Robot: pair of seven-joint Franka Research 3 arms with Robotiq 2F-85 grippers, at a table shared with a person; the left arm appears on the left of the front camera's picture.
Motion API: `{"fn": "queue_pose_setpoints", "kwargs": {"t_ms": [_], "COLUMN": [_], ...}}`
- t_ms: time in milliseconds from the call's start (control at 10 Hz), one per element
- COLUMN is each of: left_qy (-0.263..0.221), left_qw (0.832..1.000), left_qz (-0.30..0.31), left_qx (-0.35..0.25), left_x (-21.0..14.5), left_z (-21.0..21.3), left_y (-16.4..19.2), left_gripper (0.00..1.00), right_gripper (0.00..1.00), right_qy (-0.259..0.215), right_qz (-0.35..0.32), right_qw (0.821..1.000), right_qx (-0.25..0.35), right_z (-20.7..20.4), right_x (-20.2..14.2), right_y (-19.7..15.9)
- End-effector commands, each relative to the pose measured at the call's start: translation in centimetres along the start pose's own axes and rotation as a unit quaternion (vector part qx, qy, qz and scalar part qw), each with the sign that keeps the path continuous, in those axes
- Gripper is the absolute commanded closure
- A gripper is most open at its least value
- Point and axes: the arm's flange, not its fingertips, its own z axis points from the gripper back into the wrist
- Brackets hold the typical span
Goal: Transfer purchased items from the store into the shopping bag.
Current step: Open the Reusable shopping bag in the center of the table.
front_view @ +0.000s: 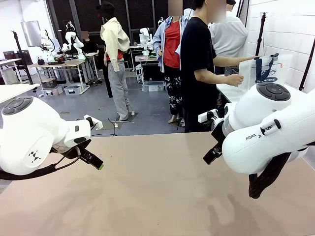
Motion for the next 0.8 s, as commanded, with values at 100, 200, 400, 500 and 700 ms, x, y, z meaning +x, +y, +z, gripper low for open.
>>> {"fn": "queue_pose_setpoints", "kwargs": {"t_ms": [100,200,400,500,700], "left_qy": [0.000,0.000,0.000,0.000,0.000], "left_qw": [1.000,1.000,1.000,1.000,1.000], "left_qz": [0.002,0.002,0.002,0.002,0.002], "left_qx": [0.000,0.000,0.000,0.000,0.000], "left_x": [-0.04,-0.04,-0.04,-0.04,-0.04], "left_z": [0.00,0.00,0.00,0.00,0.00], "left_y": [0.13,0.13,0.13,0.13,0.13], "left_gripper": [0.00,0.00,0.00,0.00,0.00], "right_gripper": [0.00,0.00,0.00,0.00,0.00], "right_qy": [0.000,0.000,0.000,0.000,0.000], "right_qz": [-0.001,-0.001,-0.001,-0.001,-0.001], "right_qw": [1.000,1.000,1.000,1.000,1.000], "right_qx": [0.000,0.000,0.000,0.000,0.000], "right_z": [0.00,0.00,0.00,0.00,0.00], "right_x": [0.00,0.00,0.00,0.00,0.00], "right_y": [-0.01,-0.01,-0.01,-0.01,-0.01]}}
